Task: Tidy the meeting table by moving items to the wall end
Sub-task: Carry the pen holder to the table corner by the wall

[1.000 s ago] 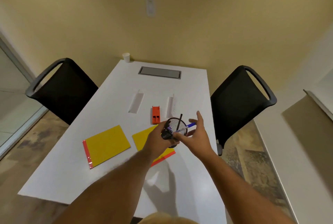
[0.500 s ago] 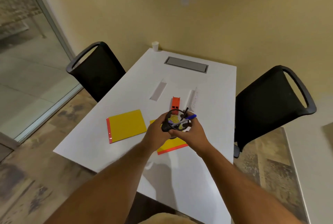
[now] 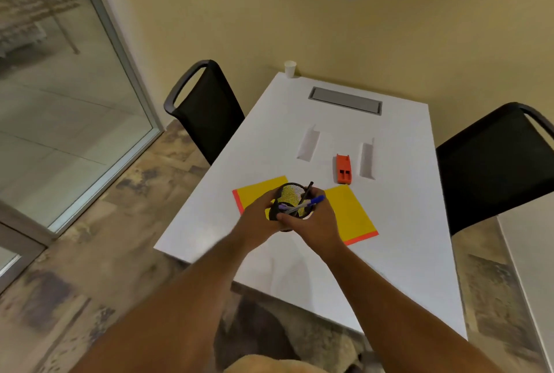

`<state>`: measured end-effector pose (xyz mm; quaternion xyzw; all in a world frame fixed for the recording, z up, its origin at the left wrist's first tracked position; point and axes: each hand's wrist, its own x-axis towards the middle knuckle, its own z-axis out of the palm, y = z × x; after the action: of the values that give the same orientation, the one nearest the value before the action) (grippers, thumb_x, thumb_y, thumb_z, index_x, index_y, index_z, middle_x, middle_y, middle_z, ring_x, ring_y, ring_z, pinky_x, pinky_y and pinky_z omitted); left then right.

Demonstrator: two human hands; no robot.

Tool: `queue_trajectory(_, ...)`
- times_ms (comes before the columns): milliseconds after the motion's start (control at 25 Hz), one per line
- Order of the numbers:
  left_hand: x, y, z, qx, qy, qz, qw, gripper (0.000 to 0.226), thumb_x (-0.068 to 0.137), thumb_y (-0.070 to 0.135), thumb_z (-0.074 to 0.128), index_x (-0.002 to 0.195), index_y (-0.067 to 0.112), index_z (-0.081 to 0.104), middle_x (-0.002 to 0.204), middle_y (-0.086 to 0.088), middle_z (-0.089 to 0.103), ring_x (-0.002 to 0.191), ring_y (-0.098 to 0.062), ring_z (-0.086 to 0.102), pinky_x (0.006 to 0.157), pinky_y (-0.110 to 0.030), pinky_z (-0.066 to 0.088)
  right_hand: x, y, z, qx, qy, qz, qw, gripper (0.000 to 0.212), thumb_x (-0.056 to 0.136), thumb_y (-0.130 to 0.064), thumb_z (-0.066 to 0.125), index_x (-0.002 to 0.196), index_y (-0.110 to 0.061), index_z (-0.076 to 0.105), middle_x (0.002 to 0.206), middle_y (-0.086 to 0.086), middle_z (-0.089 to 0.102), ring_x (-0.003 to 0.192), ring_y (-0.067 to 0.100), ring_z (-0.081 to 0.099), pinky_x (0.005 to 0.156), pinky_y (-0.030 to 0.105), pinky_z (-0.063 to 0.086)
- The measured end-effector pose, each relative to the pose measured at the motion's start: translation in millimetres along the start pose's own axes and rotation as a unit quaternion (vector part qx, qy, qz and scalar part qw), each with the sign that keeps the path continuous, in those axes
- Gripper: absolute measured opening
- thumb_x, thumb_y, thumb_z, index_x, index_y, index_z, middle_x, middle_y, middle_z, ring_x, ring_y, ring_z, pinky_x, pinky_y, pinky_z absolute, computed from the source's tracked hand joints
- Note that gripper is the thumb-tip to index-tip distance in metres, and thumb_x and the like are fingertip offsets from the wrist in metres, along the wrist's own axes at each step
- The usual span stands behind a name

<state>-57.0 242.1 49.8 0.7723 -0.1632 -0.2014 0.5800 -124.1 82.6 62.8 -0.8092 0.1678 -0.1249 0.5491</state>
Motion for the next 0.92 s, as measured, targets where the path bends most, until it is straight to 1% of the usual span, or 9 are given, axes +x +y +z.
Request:
queue_trajectory(120,-8,-15,-57,0.033,0.002,0.003,0.999,0.072,0.075,0.032,0.089,0.139,0.045,0.060,0.127,0.013,0.072,0.119,-0.009,0.067,0.094,-0.034,0.061,-5,-21,50,0.004,0.011,-0.001,1.000,0.060,0.064,-0.018,0.102,0.102,-0.040,0.060,0.094,-0.018,0.073,0.090,-0.013,0.068,0.073,0.010,0.054)
queue_trajectory(200,-15,-19,-89,0.023,0.024,-0.011,0.999,0.071,0.079,0.030,0.090,0.141,0.039,0.058,0.129,0.014,0.070,0.120,-0.009,0.066,0.095,-0.027,0.060,-4,-36,80,-0.007,0.010,-0.003,1.000,0.061,0.065,-0.020,0.101,0.102,-0.043,0.058,0.099,-0.022,0.071,0.094,-0.017,0.066,0.076,0.007,0.054)
queue_trajectory(280,-17,-24,-115,-0.005,0.046,-0.036,0.998,0.076,0.082,0.024,0.088,0.148,0.030,0.051,0.135,0.010,0.065,0.119,-0.016,0.067,0.096,-0.036,0.061,-1,-50,104,-0.025,0.010,-0.010,1.000,0.063,0.065,-0.028,0.101,0.111,-0.039,0.059,0.106,-0.021,0.070,0.097,-0.009,0.069,0.078,0.006,0.054)
queue_trajectory(360,-13,-28,-137,-0.024,0.075,-0.061,0.995,0.076,0.084,0.018,0.085,0.150,0.028,0.049,0.138,0.008,0.064,0.116,-0.021,0.068,0.096,-0.044,0.062,6,-63,126,-0.043,0.008,-0.004,0.999,0.077,0.064,-0.039,0.101,0.128,-0.025,0.061,0.117,-0.012,0.071,0.105,0.003,0.070,0.081,0.005,0.054)
queue_trajectory(440,-5,-30,-157,-0.029,0.101,-0.075,0.992,0.070,0.088,0.011,0.081,0.149,0.026,0.050,0.137,0.006,0.064,0.107,-0.021,0.072,0.091,-0.039,0.063,17,-72,145,-0.047,0.017,-0.005,0.999,0.090,0.062,-0.043,0.100,0.138,-0.017,0.058,0.126,-0.006,0.070,0.113,0.009,0.068,0.081,0.007,0.056)
queue_trajectory(520,4,-27,-175,0.004,0.115,-0.069,0.991,0.063,0.090,0.009,0.078,0.146,0.026,0.054,0.133,0.010,0.065,0.093,-0.019,0.072,0.082,-0.032,0.062,30,-79,162,-0.045,0.030,-0.002,0.999,0.090,0.063,-0.040,0.100,0.138,-0.015,0.057,0.128,-0.004,0.070,0.115,0.012,0.066,0.078,0.005,0.054)
queue_trajectory(640,33,-28,-208,0.070,0.116,-0.047,0.990,0.056,0.091,0.005,0.074,0.139,0.029,0.060,0.131,0.014,0.068,0.072,-0.010,0.057,0.074,-0.028,0.056,60,-83,191,-0.034,0.054,0.015,0.998,0.094,0.065,-0.042,0.099,0.143,-0.014,0.055,0.134,-0.001,0.068,0.120,0.014,0.065,0.077,0.000,0.050)
queue_trajectory(800,78,-25,-252,0.118,0.101,-0.037,0.987,0.054,0.092,-0.006,0.060,0.137,0.023,0.062,0.122,0.006,0.069,0.072,-0.006,0.057,0.063,-0.020,0.052,109,-79,224,-0.036,0.073,0.049,0.996,0.109,0.061,-0.059,0.094,0.150,-0.016,0.048,0.143,0.001,0.064,0.128,0.020,0.063,0.097,0.025,0.060)
queue_trajectory(920,120,-14,-284,0.116,0.061,-0.042,0.991,0.052,0.094,-0.002,0.062,0.140,0.023,0.059,0.129,0.006,0.064,0.104,-0.011,0.066,0.070,-0.023,0.058,149,-85,239,-0.049,0.097,0.061,0.992,0.115,0.056,-0.070,0.089,0.151,-0.020,0.046,0.145,0.000,0.061,0.132,0.021,0.061,0.103,0.039,0.060)
